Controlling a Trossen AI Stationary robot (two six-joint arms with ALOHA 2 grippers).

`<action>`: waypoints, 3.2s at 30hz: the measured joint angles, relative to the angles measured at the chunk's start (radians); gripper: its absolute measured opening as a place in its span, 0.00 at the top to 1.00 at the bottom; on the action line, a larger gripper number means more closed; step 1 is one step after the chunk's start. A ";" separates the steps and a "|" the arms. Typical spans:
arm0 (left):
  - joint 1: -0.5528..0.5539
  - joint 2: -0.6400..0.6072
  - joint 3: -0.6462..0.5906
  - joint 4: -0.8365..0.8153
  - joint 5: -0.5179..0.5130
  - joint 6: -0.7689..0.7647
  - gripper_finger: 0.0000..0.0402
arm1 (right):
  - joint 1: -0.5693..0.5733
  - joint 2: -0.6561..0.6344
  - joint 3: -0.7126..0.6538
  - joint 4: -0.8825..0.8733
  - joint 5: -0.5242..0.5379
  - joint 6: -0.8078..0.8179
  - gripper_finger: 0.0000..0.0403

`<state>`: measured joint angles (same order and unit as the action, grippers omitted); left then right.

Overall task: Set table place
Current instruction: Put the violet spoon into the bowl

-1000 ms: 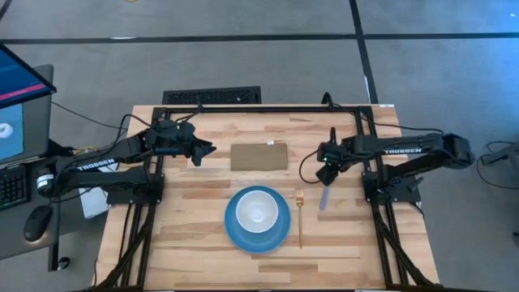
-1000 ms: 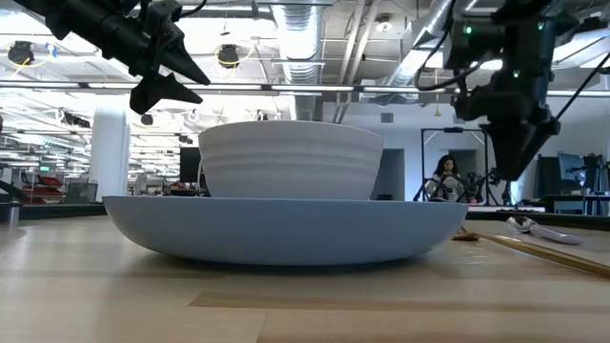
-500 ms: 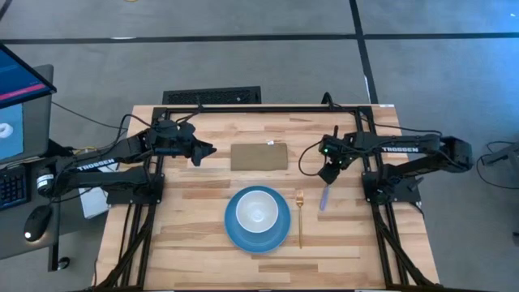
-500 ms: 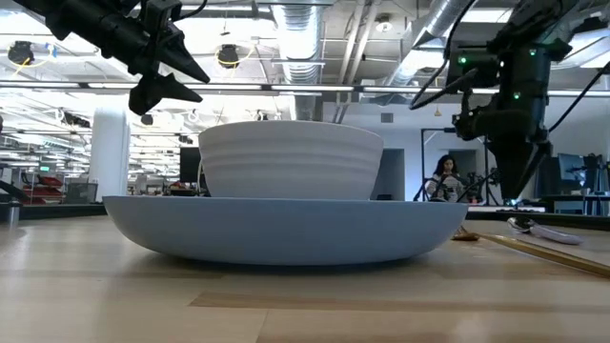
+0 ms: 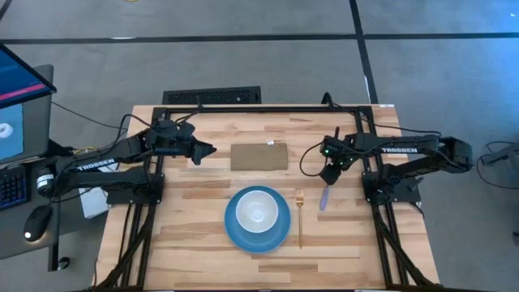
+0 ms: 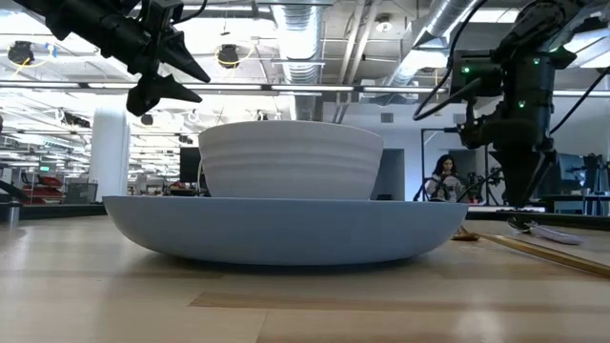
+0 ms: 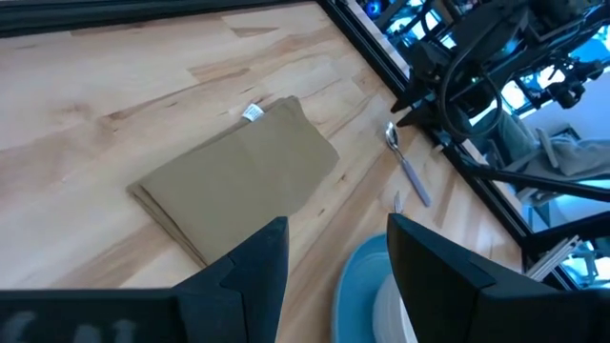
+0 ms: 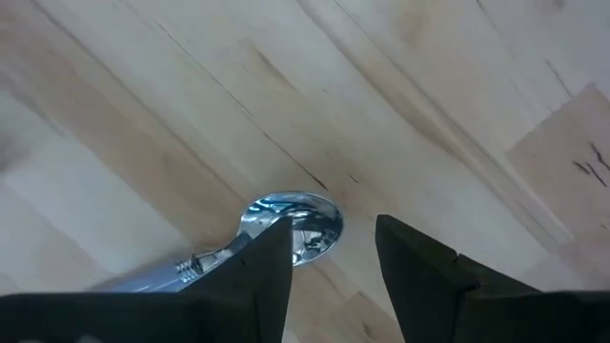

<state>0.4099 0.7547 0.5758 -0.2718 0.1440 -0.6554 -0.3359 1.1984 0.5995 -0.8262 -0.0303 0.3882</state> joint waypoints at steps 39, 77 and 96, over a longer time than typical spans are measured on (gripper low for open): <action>0.000 0.000 0.000 -0.008 0.007 -0.023 0.58 | -0.044 0.208 0.005 0.117 -0.185 -0.086 0.95; 0.000 0.000 0.000 -0.008 -0.001 -0.012 0.58 | 0.156 0.265 0.586 0.109 -0.487 -0.022 0.95; 0.000 0.000 0.000 -0.130 -0.001 -0.008 0.58 | 0.316 0.783 0.990 0.109 -0.709 -0.056 0.95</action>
<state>0.4099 0.7551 0.5758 -0.4020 0.1429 -0.6636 -0.0201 1.9814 1.5891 -0.7174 -0.7391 0.3321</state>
